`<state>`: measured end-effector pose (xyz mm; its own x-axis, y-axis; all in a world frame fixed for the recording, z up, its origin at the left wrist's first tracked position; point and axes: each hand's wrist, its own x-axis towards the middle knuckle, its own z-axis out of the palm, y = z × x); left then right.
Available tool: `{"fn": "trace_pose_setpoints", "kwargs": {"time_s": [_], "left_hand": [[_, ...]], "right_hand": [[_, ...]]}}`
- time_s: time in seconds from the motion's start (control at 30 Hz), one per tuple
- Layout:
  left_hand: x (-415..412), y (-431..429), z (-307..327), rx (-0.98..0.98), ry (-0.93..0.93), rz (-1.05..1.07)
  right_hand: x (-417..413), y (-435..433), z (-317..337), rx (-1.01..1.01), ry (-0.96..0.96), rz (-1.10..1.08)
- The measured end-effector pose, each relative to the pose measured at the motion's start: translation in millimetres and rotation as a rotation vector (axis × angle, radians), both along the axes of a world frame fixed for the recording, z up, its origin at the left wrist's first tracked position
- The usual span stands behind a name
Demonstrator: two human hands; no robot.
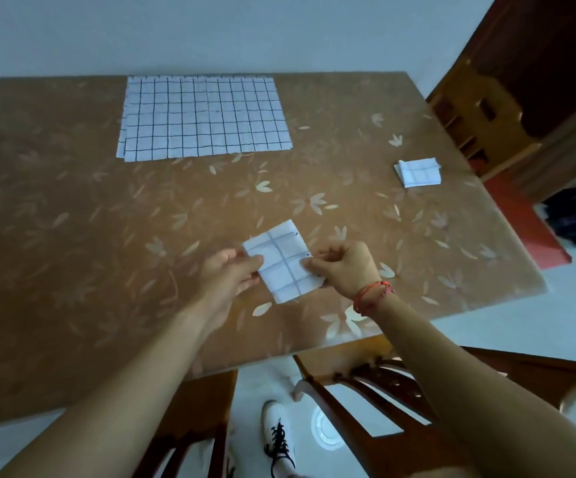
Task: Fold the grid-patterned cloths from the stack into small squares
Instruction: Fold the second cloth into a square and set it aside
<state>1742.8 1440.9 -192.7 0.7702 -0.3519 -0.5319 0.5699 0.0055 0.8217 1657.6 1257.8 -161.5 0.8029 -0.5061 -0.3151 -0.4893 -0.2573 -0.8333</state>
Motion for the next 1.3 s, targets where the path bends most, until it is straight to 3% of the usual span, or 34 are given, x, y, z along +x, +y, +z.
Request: {"fn": "trace_pose_setpoints", "kwargs": {"time_s": [0.1, 0.23, 0.47, 0.9, 1.3], "left_hand": [[-18.0, -15.2, 0.5, 0.009, 0.024, -0.106], [-30.5, -34.1, -0.3, 0.15, -0.065, -0.118], [-31.6, -52.1, -18.9, 0.237, -0.09, -0.195], [-4.8, -85.8, -71.9, 0.429, -0.083, -0.117], [5.9, -91.3, -103.6, 0.589, -0.264, -0.227]], "right_hand": [[-16.6, -10.8, -2.3, 0.183, 0.029, -0.106], [-33.3, -22.3, -15.8, 0.254, 0.096, -0.176], [-34.9, -41.8, -37.1, 0.115, 0.187, -0.18], [3.7, -71.7, -97.9, 0.037, 0.301, -0.16], [12.9, -80.3, -125.9, -0.06, 0.324, -0.098]]}}
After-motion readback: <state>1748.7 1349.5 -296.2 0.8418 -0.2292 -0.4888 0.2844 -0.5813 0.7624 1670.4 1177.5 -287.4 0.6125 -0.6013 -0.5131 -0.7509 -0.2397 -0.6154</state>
